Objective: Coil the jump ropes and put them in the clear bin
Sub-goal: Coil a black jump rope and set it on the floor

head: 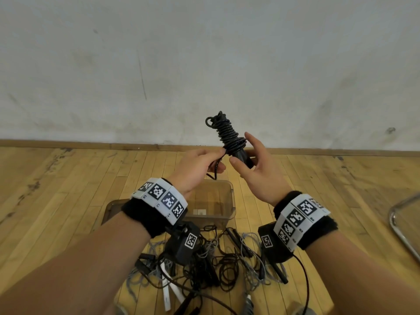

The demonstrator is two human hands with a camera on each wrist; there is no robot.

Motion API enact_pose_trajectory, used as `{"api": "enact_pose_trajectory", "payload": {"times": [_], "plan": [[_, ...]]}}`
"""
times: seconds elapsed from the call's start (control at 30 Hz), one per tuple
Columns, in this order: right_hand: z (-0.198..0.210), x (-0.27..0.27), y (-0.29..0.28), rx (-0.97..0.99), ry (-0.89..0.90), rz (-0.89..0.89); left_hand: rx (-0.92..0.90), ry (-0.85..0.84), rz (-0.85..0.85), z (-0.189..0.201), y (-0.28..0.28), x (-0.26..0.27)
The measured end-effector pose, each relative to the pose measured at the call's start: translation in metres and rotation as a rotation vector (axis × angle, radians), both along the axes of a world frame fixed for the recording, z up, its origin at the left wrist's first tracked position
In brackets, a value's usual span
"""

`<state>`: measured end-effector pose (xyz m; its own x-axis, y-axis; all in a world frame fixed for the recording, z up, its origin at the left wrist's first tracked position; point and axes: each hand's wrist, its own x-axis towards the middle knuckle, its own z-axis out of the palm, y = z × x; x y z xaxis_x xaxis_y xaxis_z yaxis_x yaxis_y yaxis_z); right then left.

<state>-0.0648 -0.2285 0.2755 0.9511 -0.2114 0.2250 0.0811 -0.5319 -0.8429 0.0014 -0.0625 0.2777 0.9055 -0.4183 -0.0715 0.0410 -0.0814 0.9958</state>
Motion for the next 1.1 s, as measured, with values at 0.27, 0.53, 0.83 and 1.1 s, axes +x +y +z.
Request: {"api": "enact_pose_trajectory", "payload": {"times": [0.27,0.53,0.83,1.1], "plan": [[-0.002,0.001,0.004,-0.119,-0.068,-0.078,-0.02,-0.014,-0.045,0.003,-0.003,-0.01],[0.006,-0.004,0.007,0.175,-0.022,0.135,-0.064,-0.055,-0.002,0.002,-0.003,-0.01],[-0.006,0.0,-0.001,0.115,0.005,0.106,0.012,0.128,-0.145,0.007,0.001,-0.004],[-0.01,0.005,-0.004,-0.006,-0.074,0.018,0.004,0.092,-0.04,0.002,-0.001,-0.004]]}}
